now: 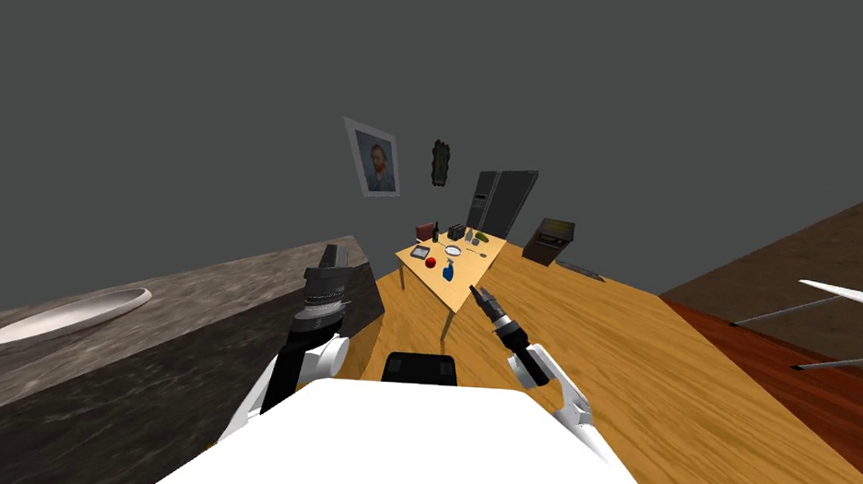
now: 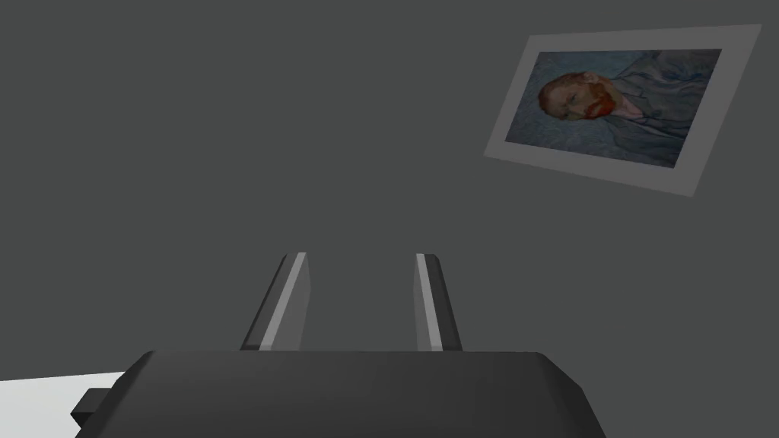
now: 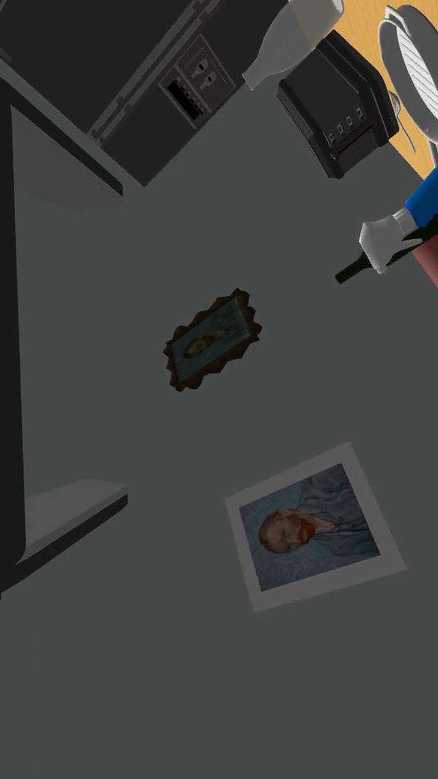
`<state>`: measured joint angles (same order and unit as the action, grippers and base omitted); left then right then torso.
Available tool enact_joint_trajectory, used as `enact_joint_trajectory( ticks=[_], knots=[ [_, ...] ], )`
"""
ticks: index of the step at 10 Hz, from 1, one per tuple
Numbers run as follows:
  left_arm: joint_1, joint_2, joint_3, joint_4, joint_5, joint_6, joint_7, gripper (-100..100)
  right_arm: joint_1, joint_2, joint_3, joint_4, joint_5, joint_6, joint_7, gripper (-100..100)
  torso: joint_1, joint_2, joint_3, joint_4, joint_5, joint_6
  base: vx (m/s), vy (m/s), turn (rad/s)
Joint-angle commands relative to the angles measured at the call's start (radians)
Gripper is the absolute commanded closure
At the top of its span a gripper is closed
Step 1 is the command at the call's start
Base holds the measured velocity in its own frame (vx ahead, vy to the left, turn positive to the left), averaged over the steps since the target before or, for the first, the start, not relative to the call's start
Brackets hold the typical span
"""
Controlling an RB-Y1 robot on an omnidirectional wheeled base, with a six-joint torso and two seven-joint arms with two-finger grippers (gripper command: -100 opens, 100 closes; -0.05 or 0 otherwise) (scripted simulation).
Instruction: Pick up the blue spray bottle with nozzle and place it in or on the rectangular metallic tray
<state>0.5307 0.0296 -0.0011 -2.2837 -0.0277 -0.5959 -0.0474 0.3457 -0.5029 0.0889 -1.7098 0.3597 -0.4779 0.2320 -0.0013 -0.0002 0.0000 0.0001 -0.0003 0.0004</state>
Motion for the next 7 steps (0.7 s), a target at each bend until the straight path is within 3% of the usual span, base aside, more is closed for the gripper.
enact_joint_trajectory(
  ticks=[1,2,7],
  knots=[
    [0.000,0.000,0.000,0.000,0.000,0.000,0.000,0,-0.023,-0.026,0.011,0.050,0.028,0.002,0.001,-100,0.000,0.000,0.000,0.000,0.000,0.000,0.001,-0.008,0.213],
    [0.000,0.000,0.000,0.000,0.000,0.000,0.000,0,-0.023,-0.026,0.011,0.057,0.028,0.002,0.001,-100,0.000,0.000,0.000,0.000,0.000,-0.001,0.002,-0.012,0.105],
    [0.000,0.000,0.000,0.000,0.000,0.000,0.000,0,-0.088,-0.122,0.040,0.221,0.126,0.004,-0.018,-100,-0.001,-0.001,-0.001,0.000,0.000,0.000,0.010,-0.026,0.242]
  ],
)
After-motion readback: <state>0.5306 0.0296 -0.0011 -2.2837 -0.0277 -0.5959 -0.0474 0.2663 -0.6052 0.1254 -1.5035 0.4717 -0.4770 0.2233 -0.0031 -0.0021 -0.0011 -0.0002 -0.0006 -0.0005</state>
